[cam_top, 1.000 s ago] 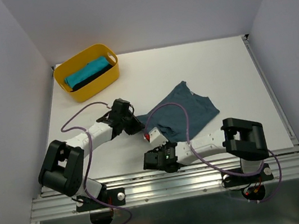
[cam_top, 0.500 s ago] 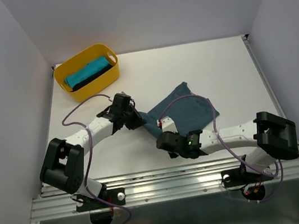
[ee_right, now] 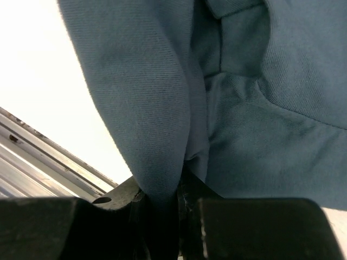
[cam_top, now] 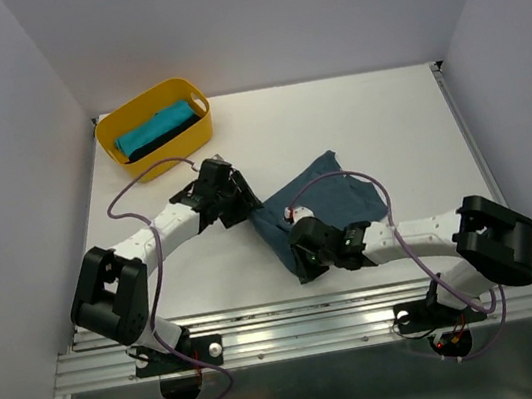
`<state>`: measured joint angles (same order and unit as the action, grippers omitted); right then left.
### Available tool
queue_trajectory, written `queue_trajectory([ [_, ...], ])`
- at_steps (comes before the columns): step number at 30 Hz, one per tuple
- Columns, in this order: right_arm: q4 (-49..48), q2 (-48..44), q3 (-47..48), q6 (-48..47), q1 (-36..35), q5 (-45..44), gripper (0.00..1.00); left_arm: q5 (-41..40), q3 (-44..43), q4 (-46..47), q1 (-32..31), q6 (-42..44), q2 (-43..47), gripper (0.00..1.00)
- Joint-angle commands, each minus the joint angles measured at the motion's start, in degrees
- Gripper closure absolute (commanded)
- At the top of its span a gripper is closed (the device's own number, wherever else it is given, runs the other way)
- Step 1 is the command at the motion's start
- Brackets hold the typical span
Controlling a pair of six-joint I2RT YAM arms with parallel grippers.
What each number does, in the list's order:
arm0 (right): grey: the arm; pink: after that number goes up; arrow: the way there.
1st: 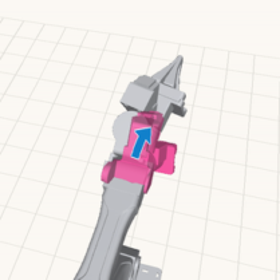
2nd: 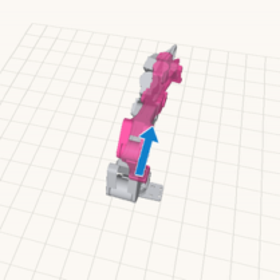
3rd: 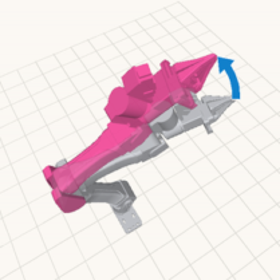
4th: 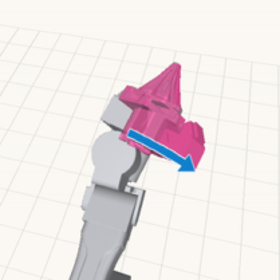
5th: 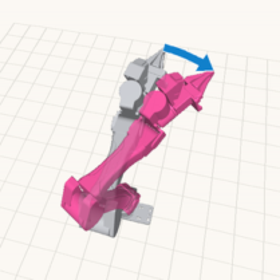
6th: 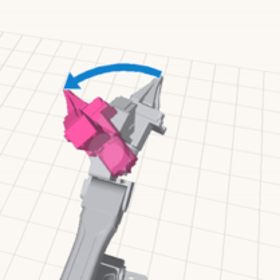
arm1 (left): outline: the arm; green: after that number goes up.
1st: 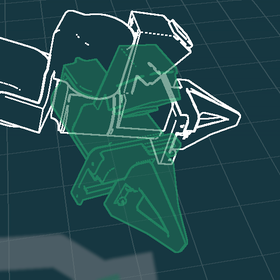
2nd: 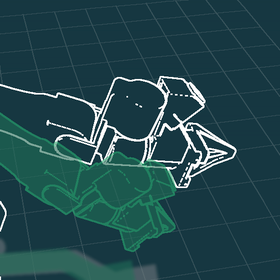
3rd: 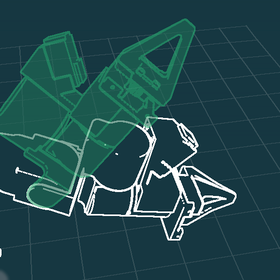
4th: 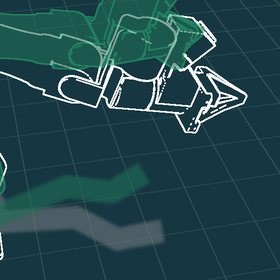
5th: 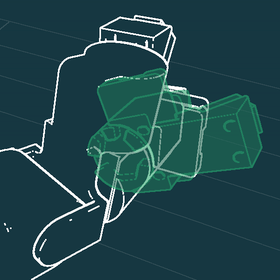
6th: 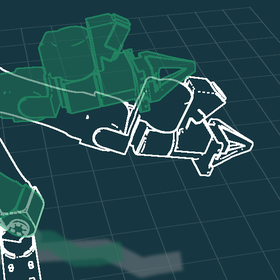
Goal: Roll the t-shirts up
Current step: Roll the T-shirt to the center of the board.
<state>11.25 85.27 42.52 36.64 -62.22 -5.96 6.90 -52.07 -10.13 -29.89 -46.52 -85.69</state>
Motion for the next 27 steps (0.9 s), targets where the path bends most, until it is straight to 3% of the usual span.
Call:
queue_trajectory([
  [1,-6.1,-1.0,-2.8,1.1,2.3,8.0,0.99,-1.4,-5.3,-2.6,0.2,4.2,3.5,0.32],
  [7,-10.6,-1.2,-6.1,3.3,5.2,14.1,0.99,-4.3,-7.3,-5.6,0.2,6.3,5.8,0.33],
  [10,-13.4,-2.0,-7.6,4.5,7.4,17.8,0.99,-4.1,-5.9,-5.7,0.3,6.2,7.3,0.42],
  [11,-14.4,-2.2,-7.9,4.6,8.0,19.0,0.99,-3.7,-5.3,-5.3,0.2,6.3,7.6,0.49],
  [12,-14.8,-2.3,-8.1,4.7,9.4,20.1,0.99,-3.3,-4.8,-5.2,0.2,6.3,8.0,0.64],
  [14,-15.8,-2.2,-8.5,4.8,11.0,23.5,0.99,-2.2,-3.0,-4.7,0.2,6.6,8.3,0.81],
  [15,-16.2,-2.1,-8.9,5.0,12.3,25.6,0.99,-1.5,-1.9,-4.5,0.1,6.7,8.6,0.97],
  [16,-16.6,-2.0,-8.9,5.0,12.8,26.6,0.99,-1.3,-1.5,-4.5,0.0,6.8,8.7,1.0],
  [27,-19.2,-0.6,-10.5,5.6,18.3,35.0,0.99,2.1,4.1,-2.6,-1.2,8.9,11.4,1.0],
])
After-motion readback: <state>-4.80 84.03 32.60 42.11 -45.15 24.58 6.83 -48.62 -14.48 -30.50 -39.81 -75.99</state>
